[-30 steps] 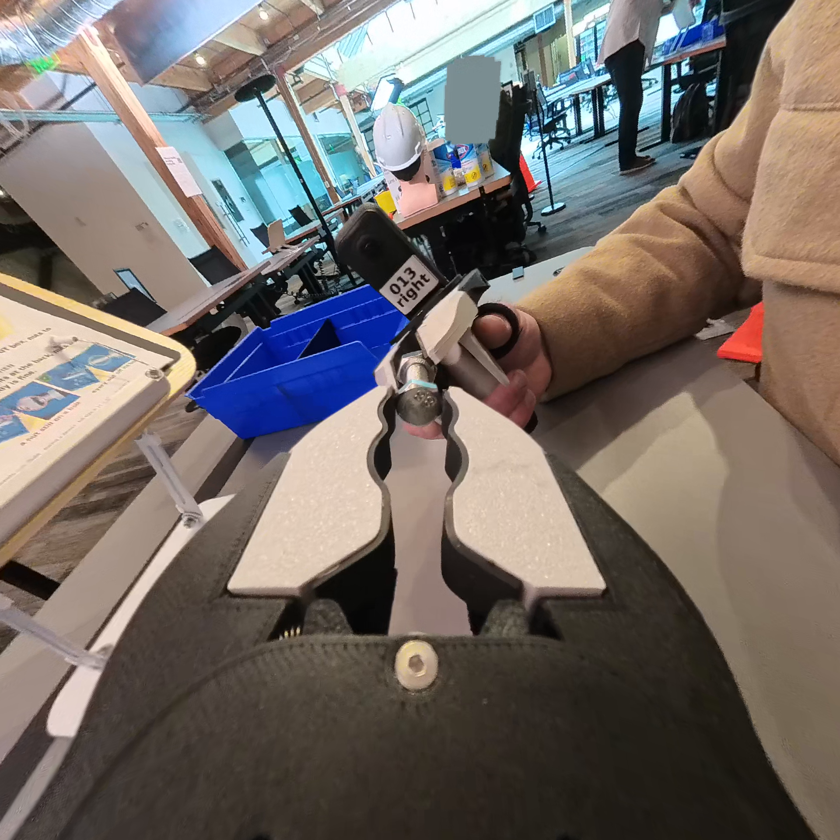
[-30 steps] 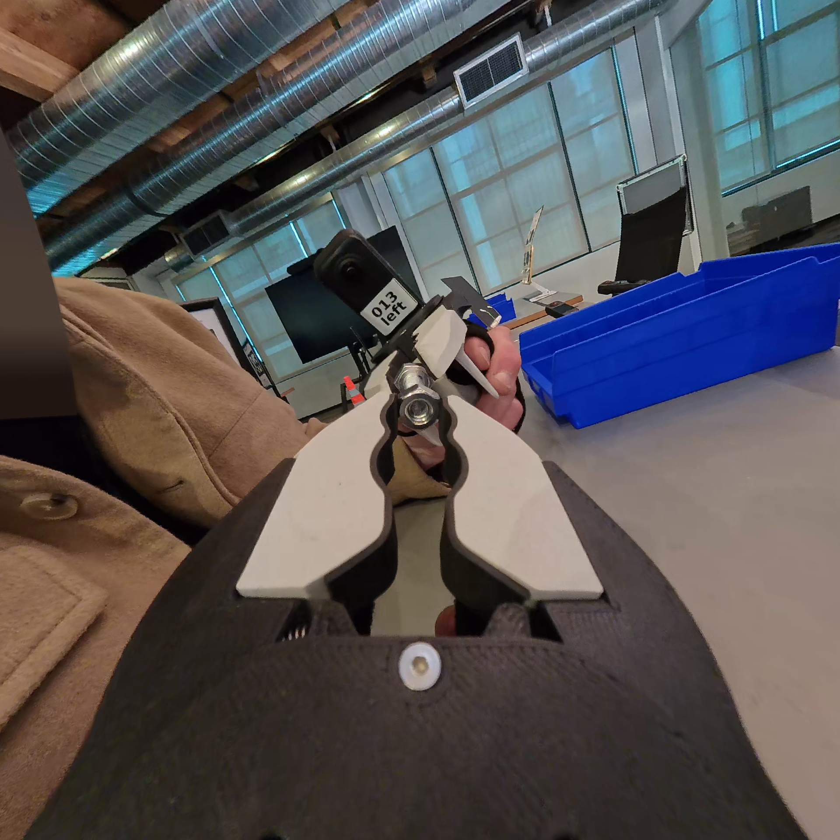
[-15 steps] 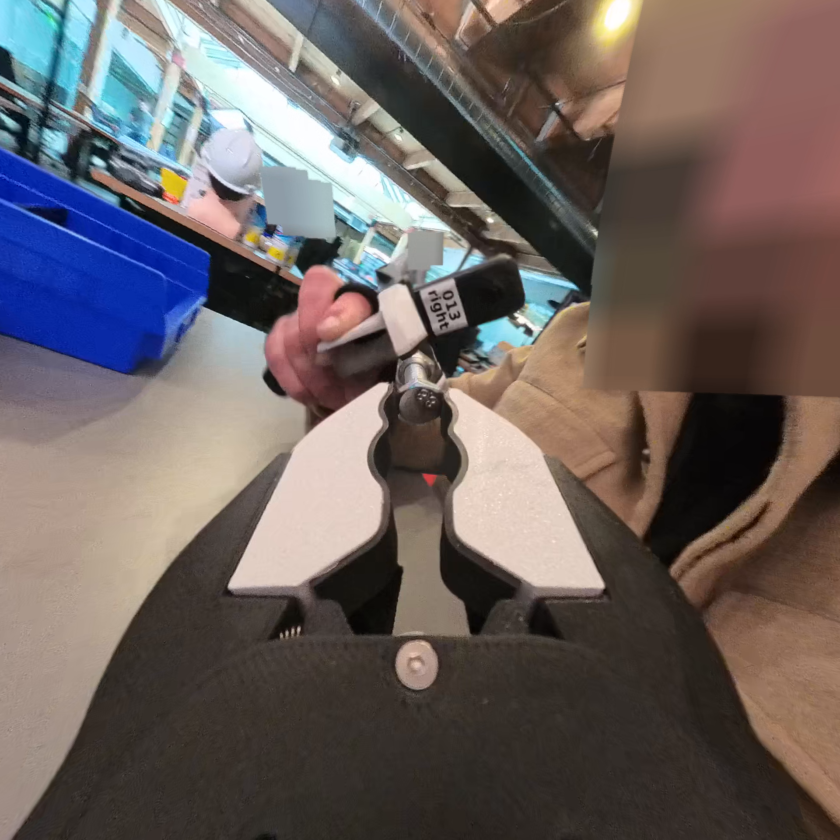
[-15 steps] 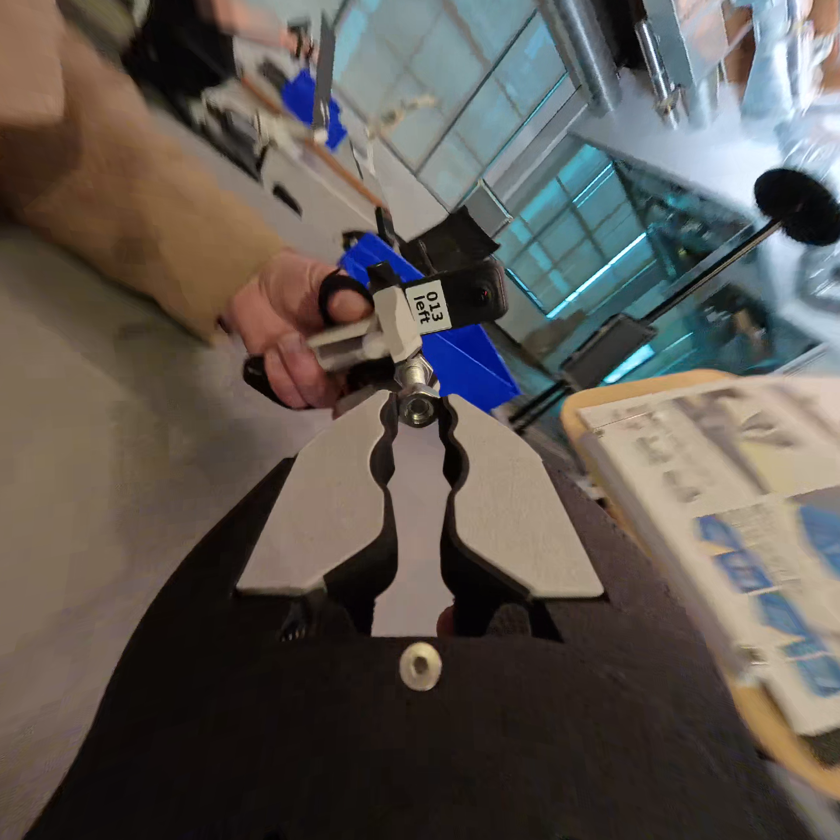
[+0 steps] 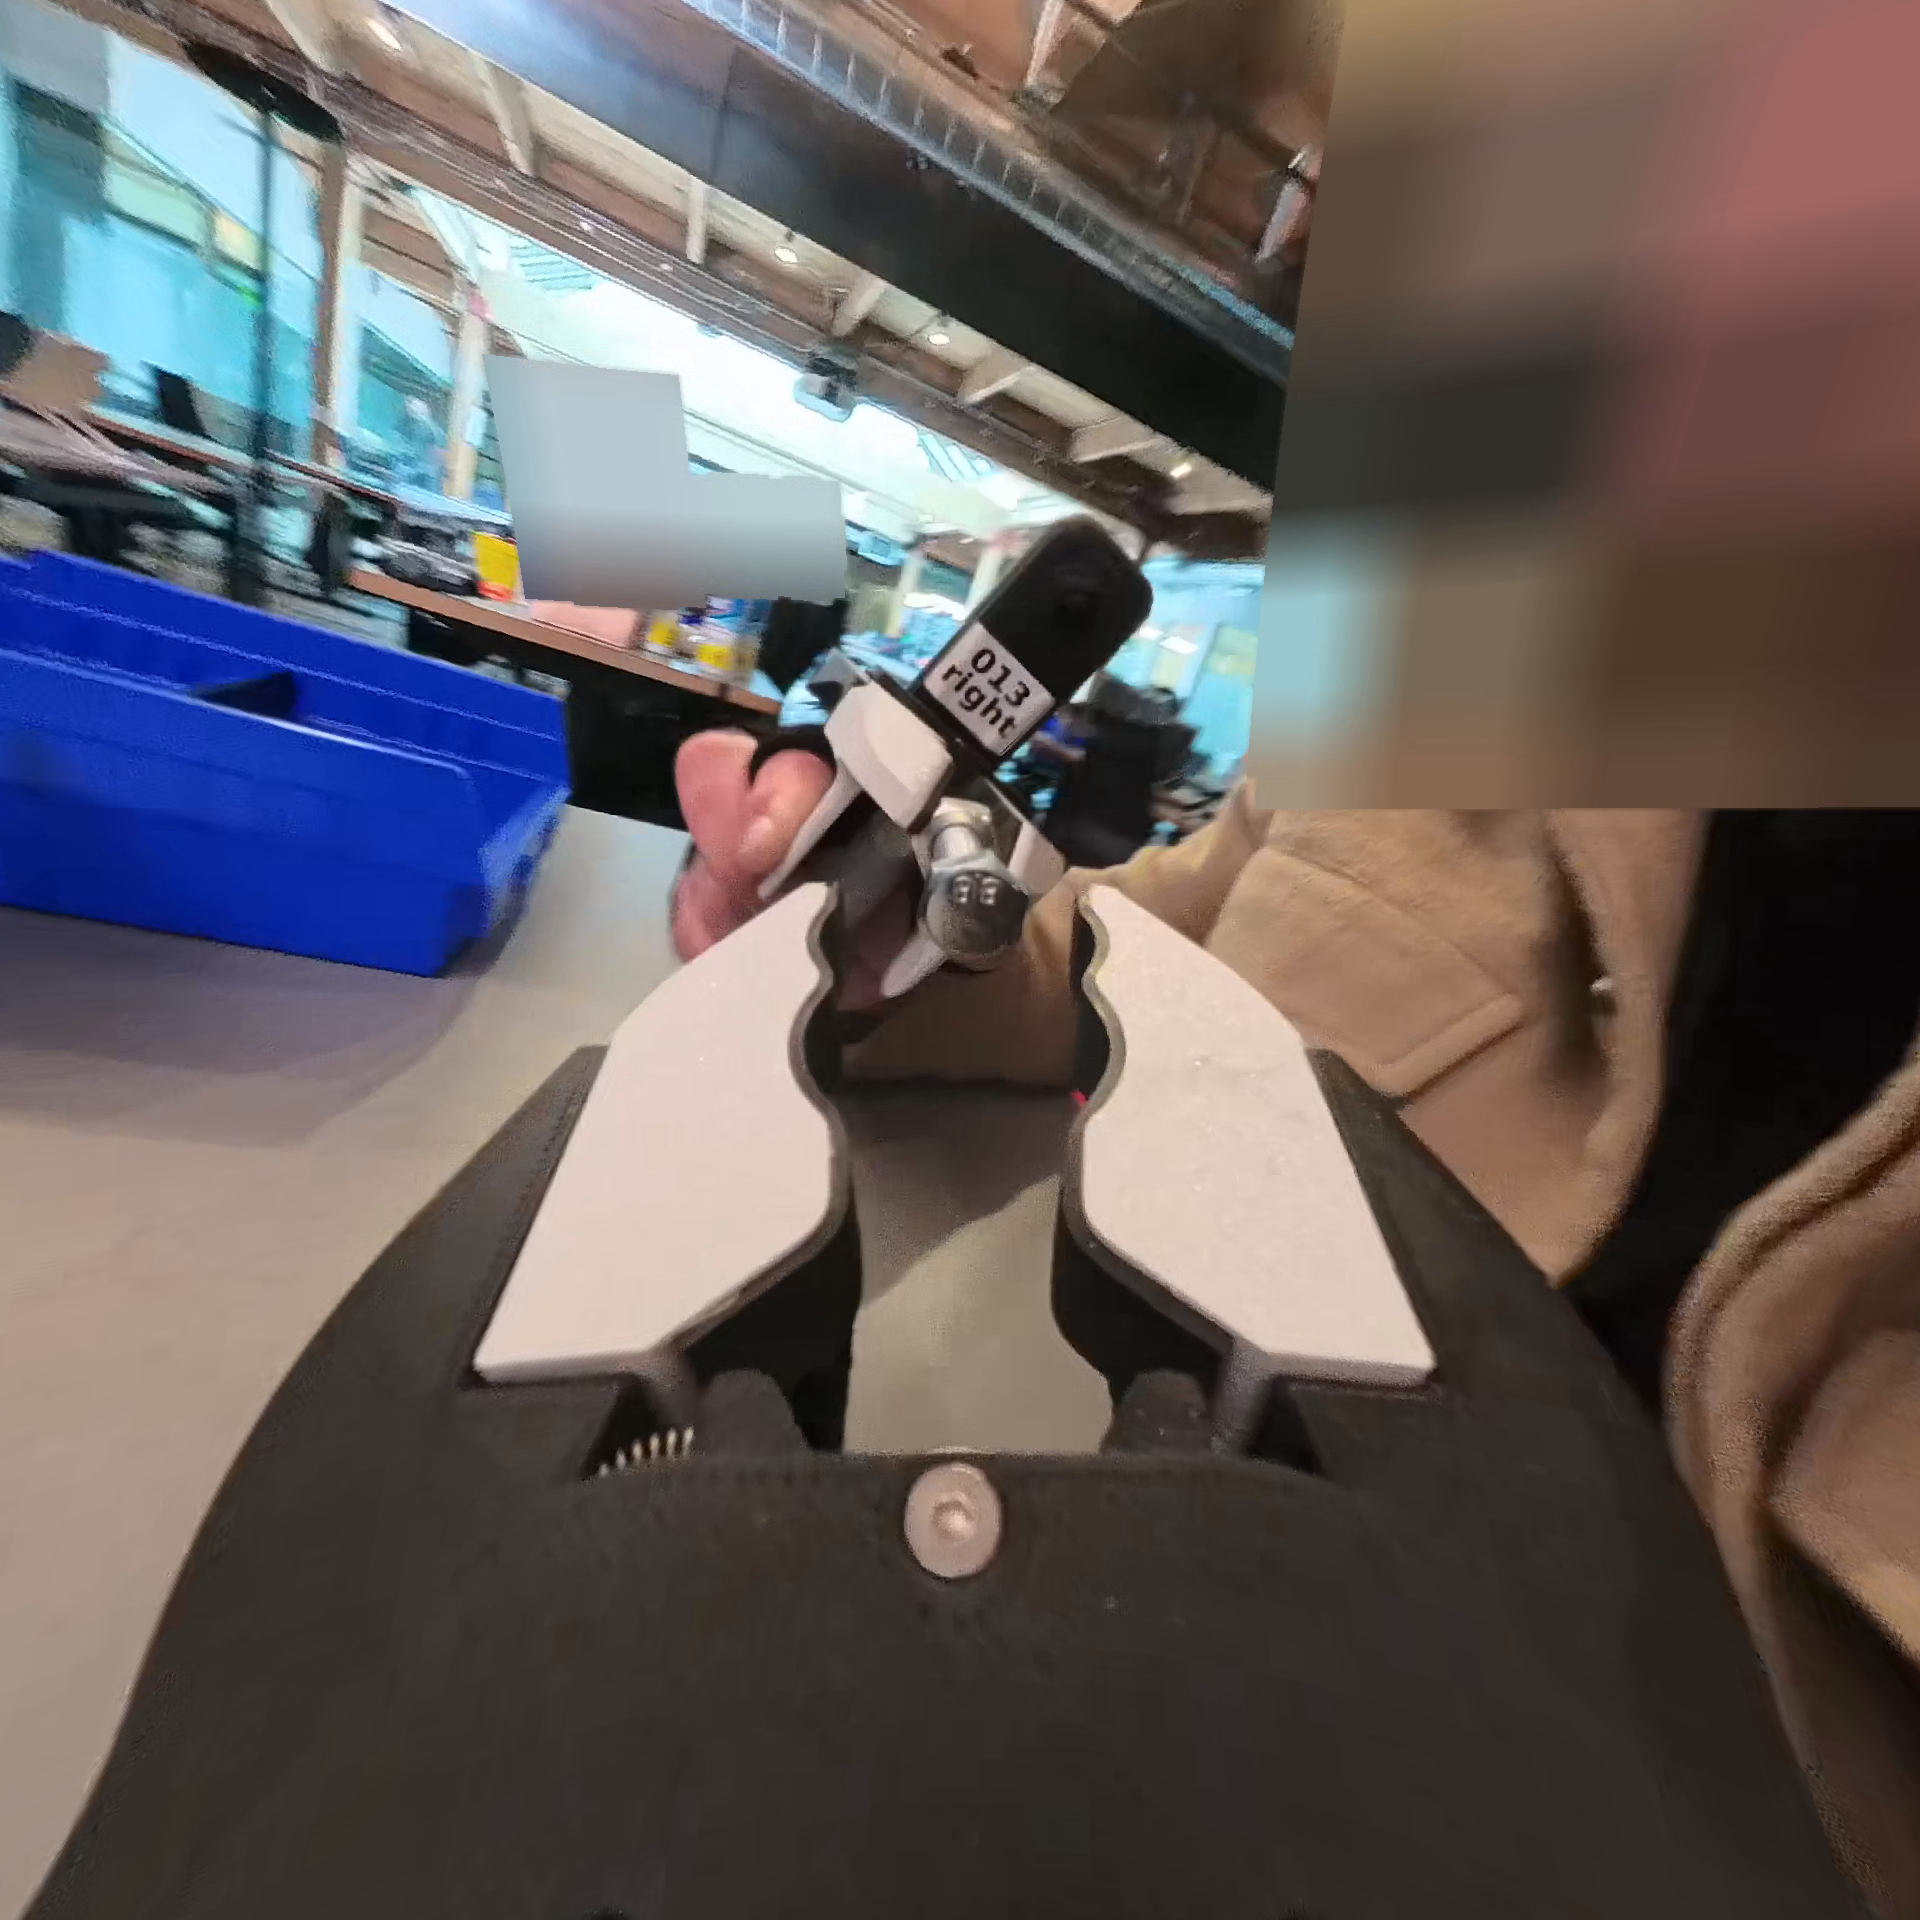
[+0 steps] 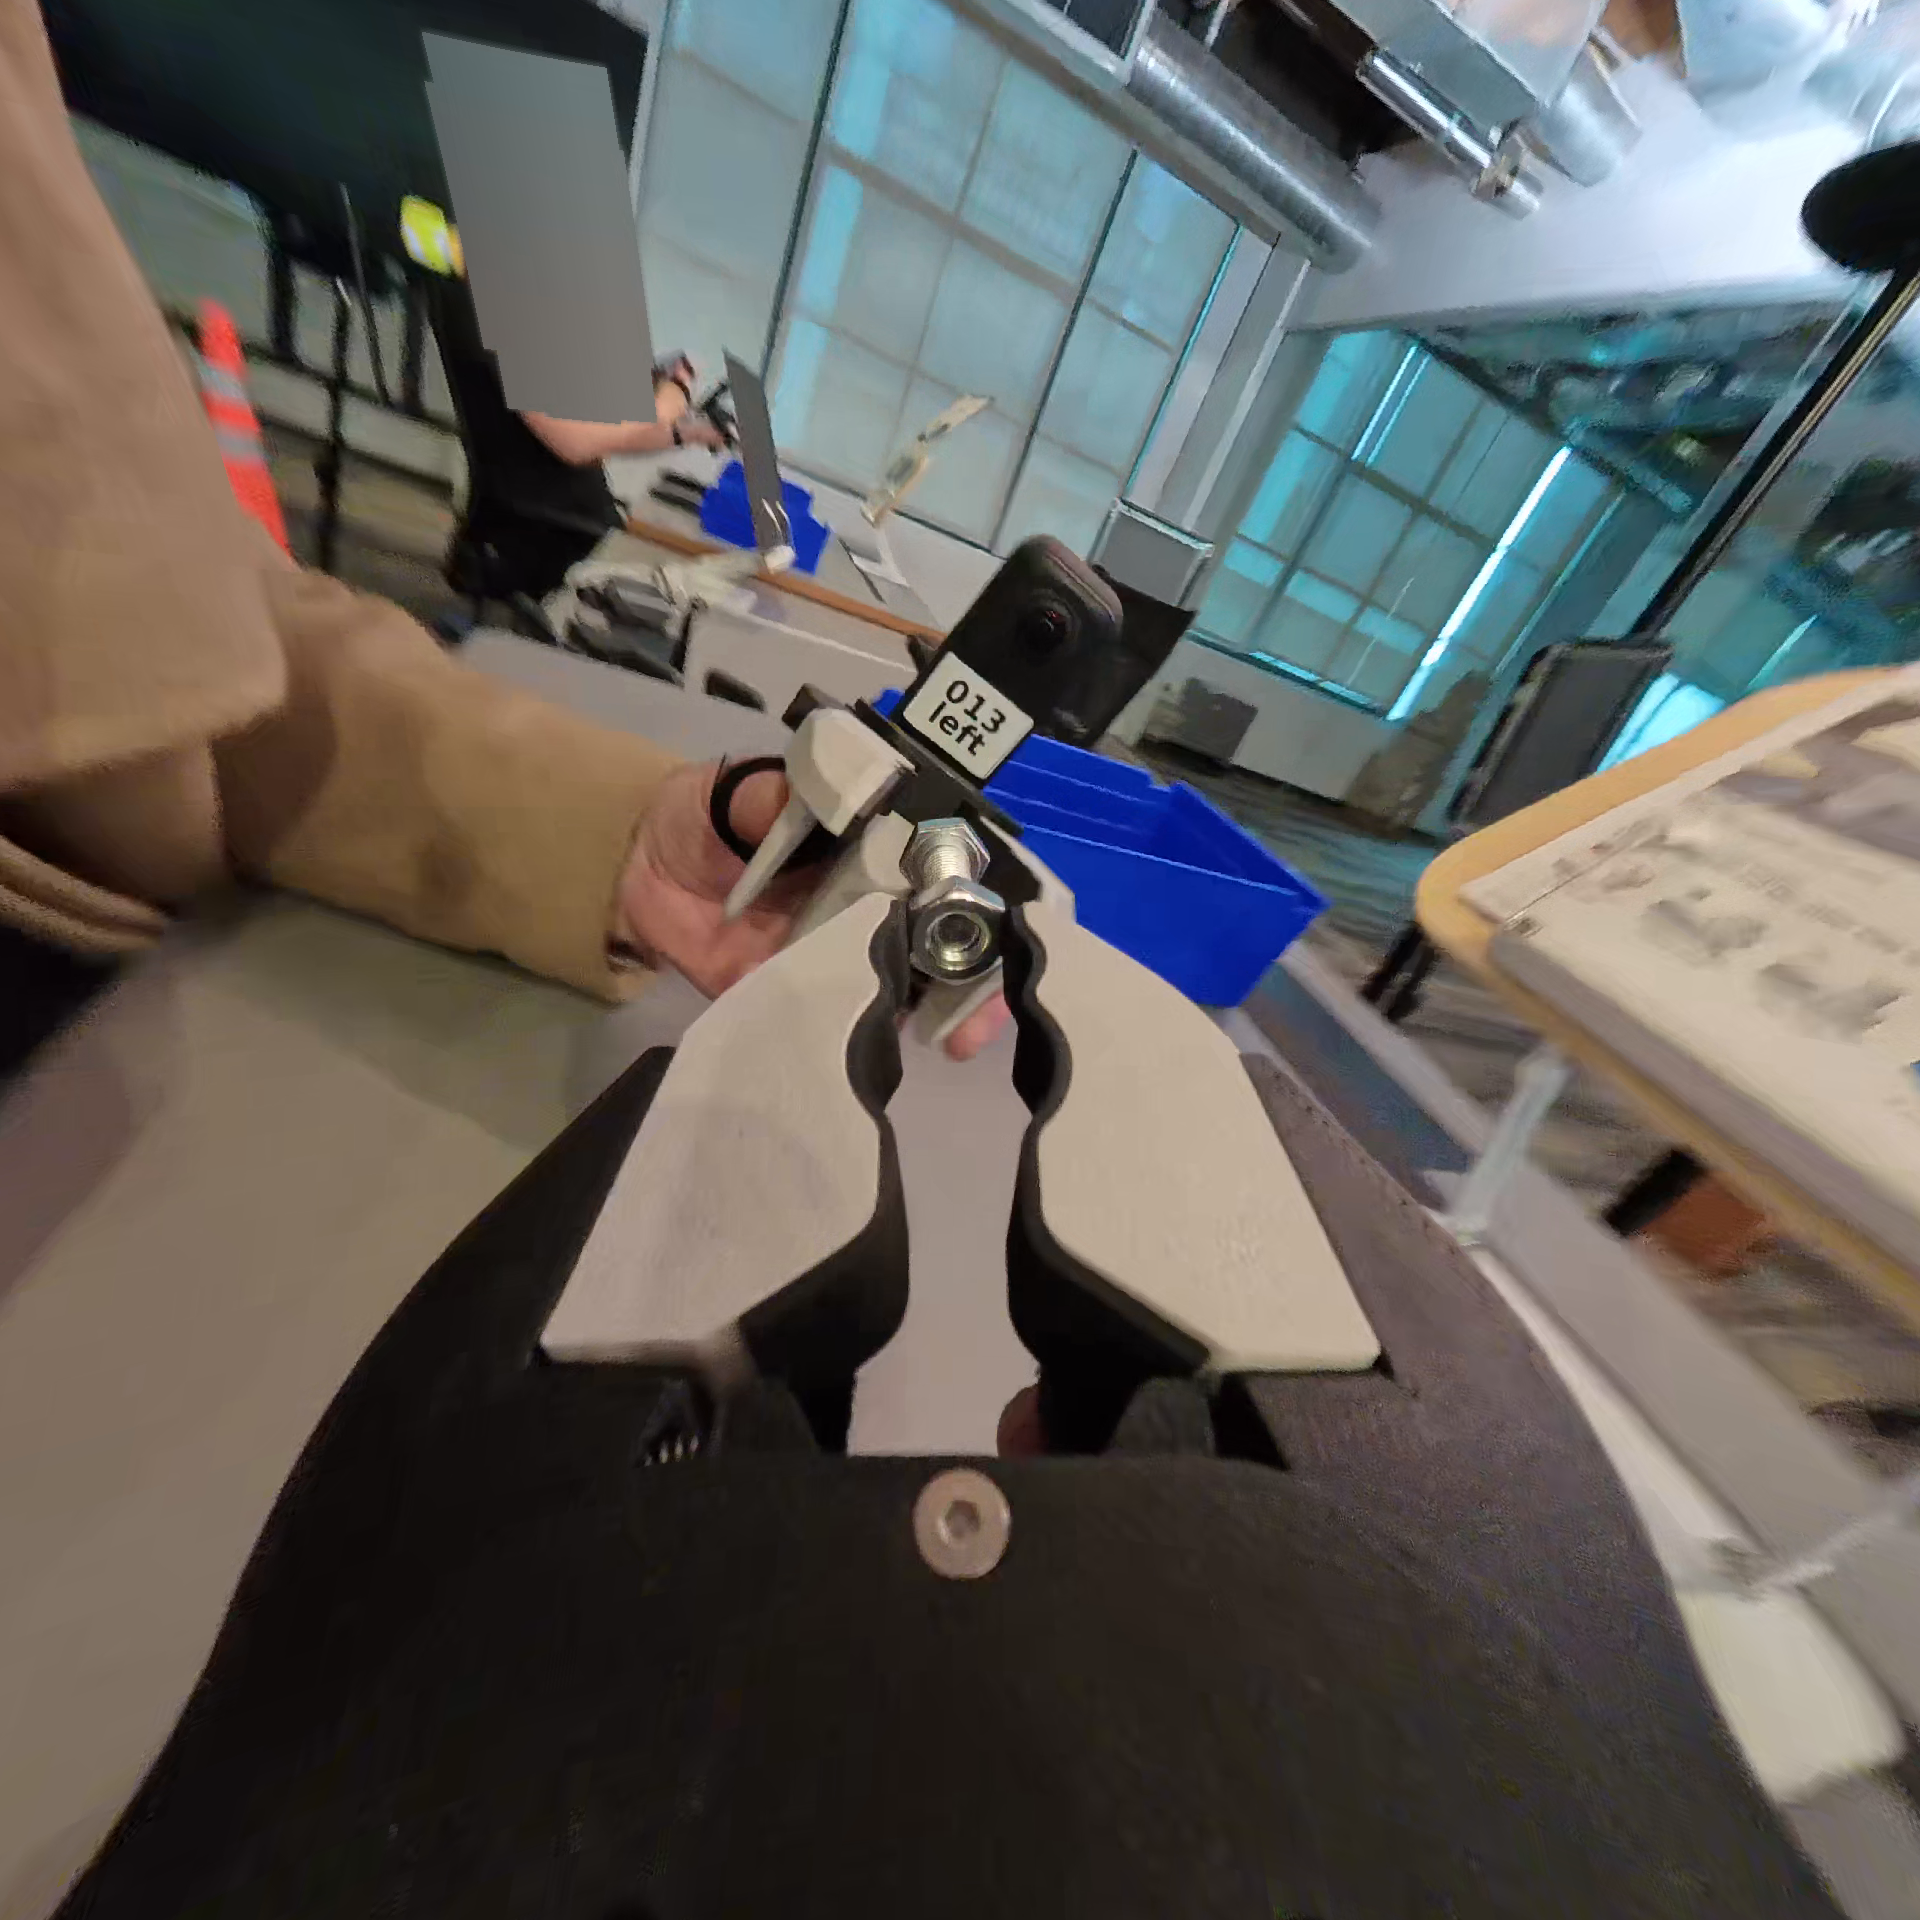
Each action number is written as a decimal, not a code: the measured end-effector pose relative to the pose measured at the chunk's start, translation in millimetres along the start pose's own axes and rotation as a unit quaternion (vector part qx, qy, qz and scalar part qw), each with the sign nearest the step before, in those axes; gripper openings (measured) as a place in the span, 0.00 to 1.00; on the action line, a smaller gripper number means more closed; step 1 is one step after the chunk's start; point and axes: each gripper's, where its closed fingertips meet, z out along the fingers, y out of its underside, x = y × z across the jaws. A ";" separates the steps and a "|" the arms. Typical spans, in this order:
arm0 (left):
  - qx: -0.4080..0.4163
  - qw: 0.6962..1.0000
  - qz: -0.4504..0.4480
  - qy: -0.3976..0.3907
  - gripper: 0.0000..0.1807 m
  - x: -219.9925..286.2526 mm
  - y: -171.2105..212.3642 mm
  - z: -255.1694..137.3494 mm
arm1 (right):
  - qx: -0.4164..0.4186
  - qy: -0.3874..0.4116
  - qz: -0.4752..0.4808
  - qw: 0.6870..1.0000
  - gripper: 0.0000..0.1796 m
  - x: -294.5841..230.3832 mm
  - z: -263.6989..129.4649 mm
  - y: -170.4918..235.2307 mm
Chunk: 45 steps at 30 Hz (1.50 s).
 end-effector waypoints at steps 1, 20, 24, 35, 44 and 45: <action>-0.005 0.999 0.032 -0.019 0.25 -1.7 -0.9 -0.4 | 0.010 -0.009 0.042 0.999 0.10 2.0 -0.6 0.5; -0.137 0.935 0.285 -0.163 0.10 -8.5 5.0 -0.5 | 0.077 -0.108 0.340 0.931 0.10 2.7 2.5 13.3; -0.097 0.982 0.126 -0.105 0.10 -6.5 5.3 -0.4 | 0.033 -0.060 0.170 0.983 0.10 0.1 2.8 12.0; -0.016 0.987 -0.156 0.041 0.09 -1.7 14.9 0.7 | -0.129 0.031 -0.357 0.925 0.10 -9.8 -0.3 14.4; 0.009 0.992 -0.120 0.040 0.12 -0.5 6.0 3.5 | -0.096 0.032 -0.271 0.957 0.10 -5.4 -0.8 9.3; 0.007 0.994 -0.109 0.032 0.19 -2.4 5.7 3.8 | -0.091 0.029 -0.251 0.963 0.10 -5.5 -0.4 10.0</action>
